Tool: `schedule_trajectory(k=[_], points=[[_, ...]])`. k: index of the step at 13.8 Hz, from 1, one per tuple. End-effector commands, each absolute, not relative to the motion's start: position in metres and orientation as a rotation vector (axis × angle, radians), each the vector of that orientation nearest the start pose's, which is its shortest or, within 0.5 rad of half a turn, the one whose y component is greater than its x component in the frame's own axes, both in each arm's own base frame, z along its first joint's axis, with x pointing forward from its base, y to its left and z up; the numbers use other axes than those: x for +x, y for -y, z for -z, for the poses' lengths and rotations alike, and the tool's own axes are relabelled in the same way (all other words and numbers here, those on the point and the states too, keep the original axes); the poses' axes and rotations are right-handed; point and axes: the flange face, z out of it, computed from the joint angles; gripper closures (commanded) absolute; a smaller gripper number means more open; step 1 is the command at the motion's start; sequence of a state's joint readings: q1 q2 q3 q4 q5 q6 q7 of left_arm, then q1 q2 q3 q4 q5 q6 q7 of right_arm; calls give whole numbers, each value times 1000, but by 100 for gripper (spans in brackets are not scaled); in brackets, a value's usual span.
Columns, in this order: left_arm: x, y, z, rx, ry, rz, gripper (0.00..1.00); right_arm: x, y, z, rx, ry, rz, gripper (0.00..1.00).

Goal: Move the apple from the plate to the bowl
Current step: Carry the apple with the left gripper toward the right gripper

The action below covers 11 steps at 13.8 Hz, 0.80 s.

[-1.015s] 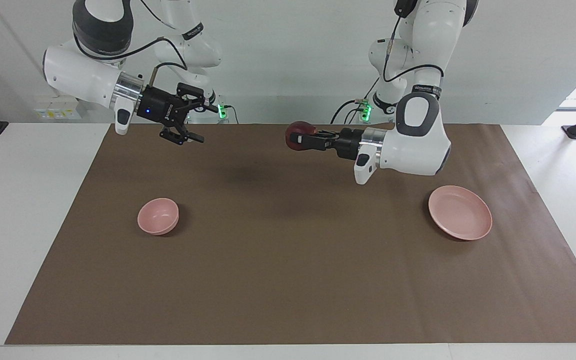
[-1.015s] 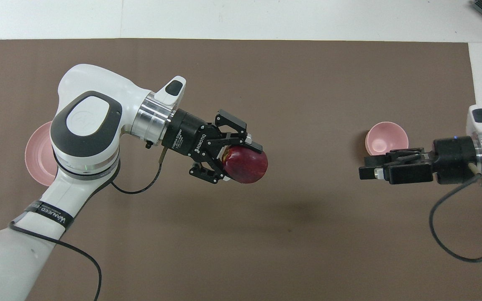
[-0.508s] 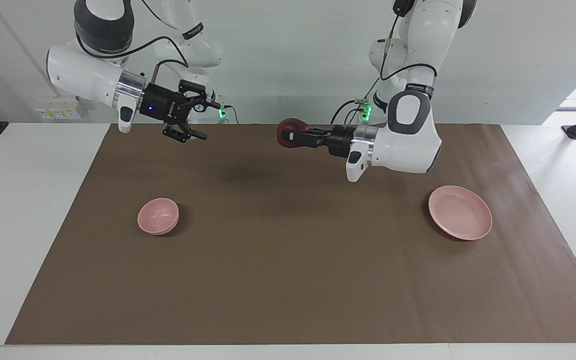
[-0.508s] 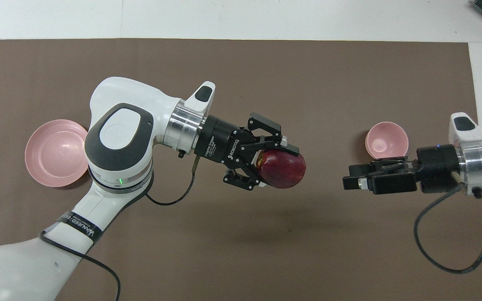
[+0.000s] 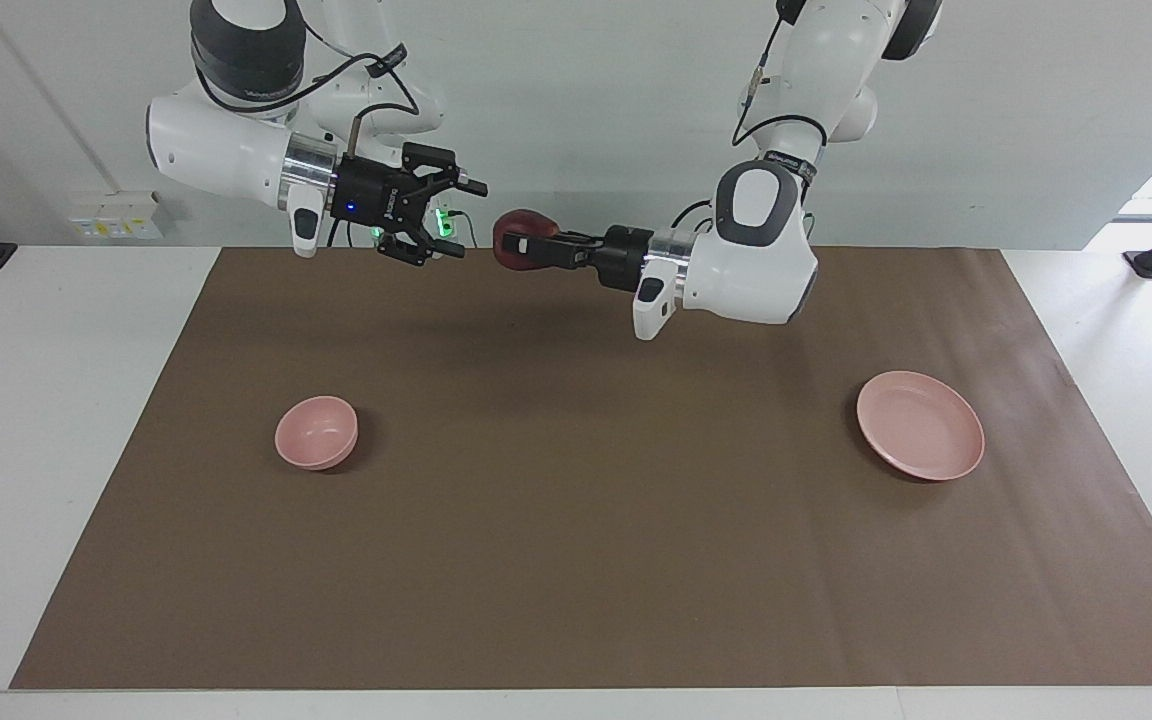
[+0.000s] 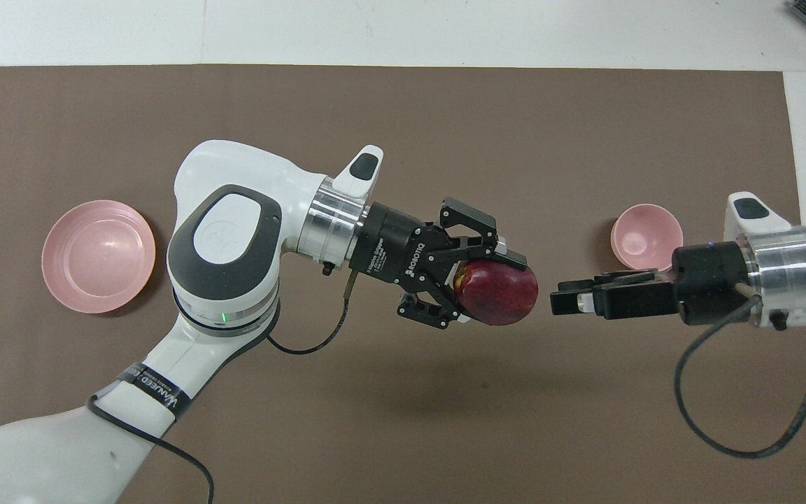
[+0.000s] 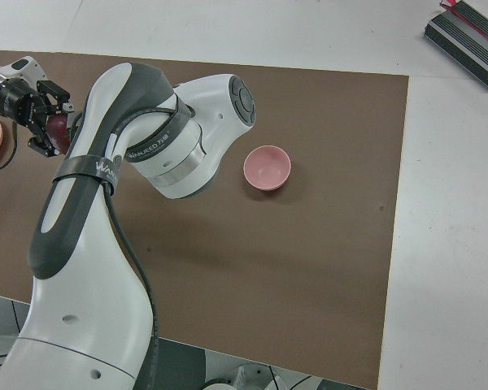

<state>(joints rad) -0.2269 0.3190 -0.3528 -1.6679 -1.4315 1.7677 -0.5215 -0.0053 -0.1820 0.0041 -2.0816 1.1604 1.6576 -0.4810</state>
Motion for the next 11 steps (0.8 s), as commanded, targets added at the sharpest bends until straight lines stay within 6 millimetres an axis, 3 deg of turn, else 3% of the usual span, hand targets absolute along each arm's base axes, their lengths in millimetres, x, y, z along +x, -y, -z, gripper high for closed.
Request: schedule_trajectory(k=[1,4,11], points=[[500,419,-498,1709,-415,1004,100,492,-100,-546,-1983,146,115,0],[491,428,-498,1702,-408,1021,100,497,-119,-544,-2014,144,178,0],[485,432,-493,1668,-471,1018,100,488,-121,-541,-2014,186,141,0]])
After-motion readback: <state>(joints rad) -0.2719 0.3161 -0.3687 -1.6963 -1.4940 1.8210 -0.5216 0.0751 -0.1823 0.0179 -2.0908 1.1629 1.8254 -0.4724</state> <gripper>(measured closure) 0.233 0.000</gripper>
